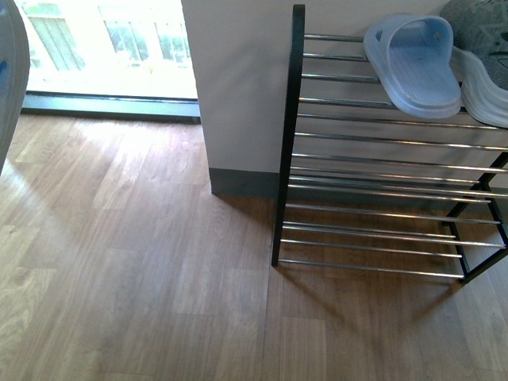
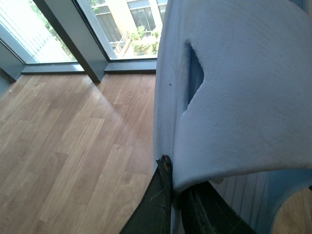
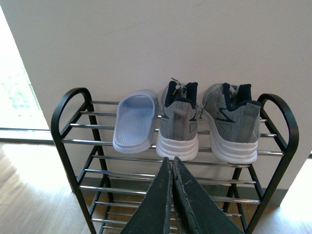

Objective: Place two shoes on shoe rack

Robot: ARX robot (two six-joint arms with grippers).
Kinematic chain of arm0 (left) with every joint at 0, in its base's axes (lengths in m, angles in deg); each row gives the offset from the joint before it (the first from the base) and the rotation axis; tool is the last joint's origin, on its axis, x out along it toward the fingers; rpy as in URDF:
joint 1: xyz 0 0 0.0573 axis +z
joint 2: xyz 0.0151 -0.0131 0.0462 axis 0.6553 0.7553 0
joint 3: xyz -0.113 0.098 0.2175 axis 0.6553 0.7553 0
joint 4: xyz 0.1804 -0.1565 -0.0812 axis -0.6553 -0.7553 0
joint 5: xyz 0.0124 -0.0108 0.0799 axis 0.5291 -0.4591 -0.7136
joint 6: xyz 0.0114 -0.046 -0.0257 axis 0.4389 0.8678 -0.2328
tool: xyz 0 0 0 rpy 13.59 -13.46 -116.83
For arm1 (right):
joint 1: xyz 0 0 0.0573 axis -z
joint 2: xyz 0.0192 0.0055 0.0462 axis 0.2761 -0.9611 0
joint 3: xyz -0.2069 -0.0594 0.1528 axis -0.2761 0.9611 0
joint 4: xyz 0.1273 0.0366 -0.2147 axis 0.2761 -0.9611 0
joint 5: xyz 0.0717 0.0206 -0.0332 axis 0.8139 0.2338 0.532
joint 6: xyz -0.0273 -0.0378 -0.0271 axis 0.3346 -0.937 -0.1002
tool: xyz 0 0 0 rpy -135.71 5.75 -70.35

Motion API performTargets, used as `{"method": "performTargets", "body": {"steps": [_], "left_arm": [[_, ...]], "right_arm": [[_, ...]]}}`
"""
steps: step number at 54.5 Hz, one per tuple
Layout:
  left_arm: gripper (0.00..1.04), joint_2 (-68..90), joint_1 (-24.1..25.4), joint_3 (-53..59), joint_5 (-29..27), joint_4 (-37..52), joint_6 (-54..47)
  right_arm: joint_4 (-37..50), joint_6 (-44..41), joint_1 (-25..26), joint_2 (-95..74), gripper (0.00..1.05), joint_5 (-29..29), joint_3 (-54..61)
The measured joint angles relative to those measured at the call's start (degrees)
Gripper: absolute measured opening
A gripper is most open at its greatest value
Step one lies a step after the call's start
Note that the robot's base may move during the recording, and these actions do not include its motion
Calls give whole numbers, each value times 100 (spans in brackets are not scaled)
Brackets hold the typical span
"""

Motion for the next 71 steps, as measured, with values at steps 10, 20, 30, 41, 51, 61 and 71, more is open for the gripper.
{"method": "performTargets", "body": {"steps": [10, 20, 30, 41, 51, 61, 71], "left_arm": [[2, 0, 0, 0, 0, 0, 0], [2, 0, 0, 0, -2, 0, 2], [2, 0, 0, 0, 0, 0, 0], [2, 0, 0, 0, -4, 0, 2], [2, 0, 4, 0, -17, 0, 0], [2, -2, 4, 0, -11, 0, 2], [2, -4, -2, 0, 2, 0, 2]], "right_arm": [[-981, 2, 0, 780, 2, 0, 0], [-1143, 0, 0, 1110, 2, 0, 0], [-1143, 0, 0, 1117, 20, 0, 0], [-1145, 0, 0, 1119, 50, 2, 0], [-1145, -2, 0, 1119, 82, 7, 0], [-1145, 0, 0, 1123, 95, 7, 0], [-1143, 0, 2, 1123, 96, 2, 0]]}}
